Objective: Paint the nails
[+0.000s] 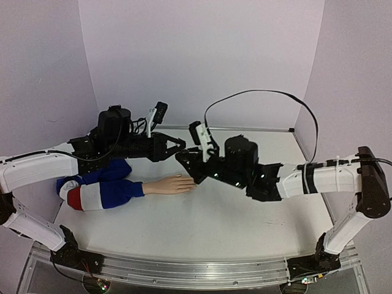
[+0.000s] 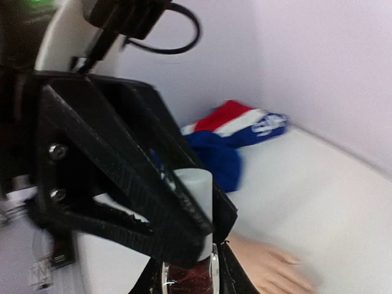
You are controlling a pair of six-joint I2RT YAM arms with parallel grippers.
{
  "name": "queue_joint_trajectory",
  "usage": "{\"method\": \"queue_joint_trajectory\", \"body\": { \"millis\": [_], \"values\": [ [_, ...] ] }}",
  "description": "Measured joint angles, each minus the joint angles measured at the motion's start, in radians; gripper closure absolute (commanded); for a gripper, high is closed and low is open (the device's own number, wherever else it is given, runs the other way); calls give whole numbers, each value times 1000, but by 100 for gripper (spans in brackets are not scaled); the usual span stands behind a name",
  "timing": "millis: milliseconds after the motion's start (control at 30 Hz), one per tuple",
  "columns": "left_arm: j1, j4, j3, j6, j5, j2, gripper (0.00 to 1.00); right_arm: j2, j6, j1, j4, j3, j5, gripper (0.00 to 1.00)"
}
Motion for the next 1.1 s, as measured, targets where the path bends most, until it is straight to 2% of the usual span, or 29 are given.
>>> {"method": "queue_joint_trajectory", "body": {
  "millis": [67,133,200,267,300,333,400,433,500,600,767,867,967,1100],
  "values": [
    [-8,-31,0,-7,-69,1,100,50,-113,102,24,18,381,100],
    [-19,-68,0,-17,-124,8,100,112,-195,154,61,40,584,100],
    [-19,-93,0,-26,-156,21,100,163,-248,172,73,66,674,100],
    [-19,-106,0,-33,-166,28,99,175,-274,170,68,68,671,100],
    [-19,-110,0,-37,-168,29,94,175,-280,167,63,68,658,100],
    [-18,-112,0,-39,-169,28,80,174,-283,161,61,68,635,100],
    [-12,-120,0,-44,-166,27,53,167,-285,142,42,68,566,100],
    [-7,-126,0,-46,-153,27,45,161,-286,127,22,68,504,100],
    [-6,-129,0,-42,-106,24,36,144,-283,92,-31,69,362,100],
    [-4,-136,0,-21,-19,6,28,98,-241,27,-102,66,111,100],
    [-5,-100,0,12,134,-62,26,6,-119,-98,-135,56,-375,100],
    [-6,-56,0,13,198,-99,30,-21,-58,-145,-132,59,-612,100],
    [-6,5,0,2,261,-106,38,-20,-8,-143,-131,72,-790,100],
    [-6,56,0,-18,339,-101,44,-18,42,-134,-113,87,-905,100]
  ]
}}
